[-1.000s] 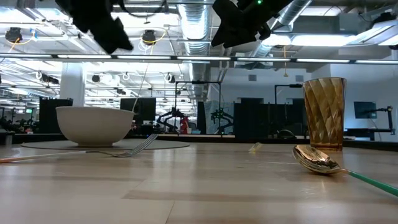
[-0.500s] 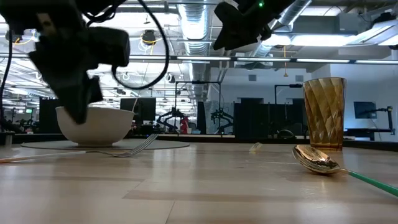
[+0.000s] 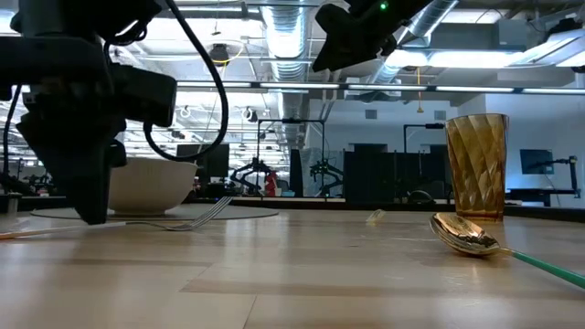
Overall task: Pick & Place Utensil
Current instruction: Put the orange fork into the gray bowl on the gray mat
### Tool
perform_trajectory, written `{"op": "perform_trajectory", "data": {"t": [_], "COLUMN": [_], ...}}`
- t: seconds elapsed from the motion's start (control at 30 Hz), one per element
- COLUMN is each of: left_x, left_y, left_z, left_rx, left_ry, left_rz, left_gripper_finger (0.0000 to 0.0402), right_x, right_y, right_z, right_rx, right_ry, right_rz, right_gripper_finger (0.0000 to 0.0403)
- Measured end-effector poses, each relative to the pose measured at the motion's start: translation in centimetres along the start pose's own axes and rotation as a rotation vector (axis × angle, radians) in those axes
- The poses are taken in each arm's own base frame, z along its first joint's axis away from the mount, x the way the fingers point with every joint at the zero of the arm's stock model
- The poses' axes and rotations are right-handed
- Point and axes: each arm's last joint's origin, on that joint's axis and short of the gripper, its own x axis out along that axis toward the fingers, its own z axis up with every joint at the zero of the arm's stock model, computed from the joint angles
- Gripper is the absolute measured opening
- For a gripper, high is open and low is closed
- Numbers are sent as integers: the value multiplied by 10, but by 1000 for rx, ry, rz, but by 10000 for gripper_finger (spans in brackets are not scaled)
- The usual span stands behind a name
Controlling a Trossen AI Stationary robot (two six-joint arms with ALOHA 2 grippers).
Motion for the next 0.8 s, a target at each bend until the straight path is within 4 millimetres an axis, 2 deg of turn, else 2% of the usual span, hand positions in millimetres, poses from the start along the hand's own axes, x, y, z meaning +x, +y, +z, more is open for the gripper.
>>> {"op": "perform_trajectory", "data": {"t": [0.3, 0.6, 0.67, 0.8], "left_x": [2, 19, 18, 8], "left_y": [-1, -2, -3, -3], "left_z": [2, -1, -1, 1], "left_rx": [3, 71, 78, 74], "left_ry": [-23, -2, -14, -42], "left_rz": [2, 26, 24, 9], "left_gripper_finger": [88, 85, 70, 15], "right_x": [0, 0, 0, 0], "right_y": [0, 0, 0, 0], "right_z": [0, -1, -1, -1], "right_rx": [-3, -9, -9, -9], "right_ry": [4, 10, 10, 10], "right_rz": [0, 0, 0, 0], "right_gripper_finger": [232, 232, 232, 232]}}
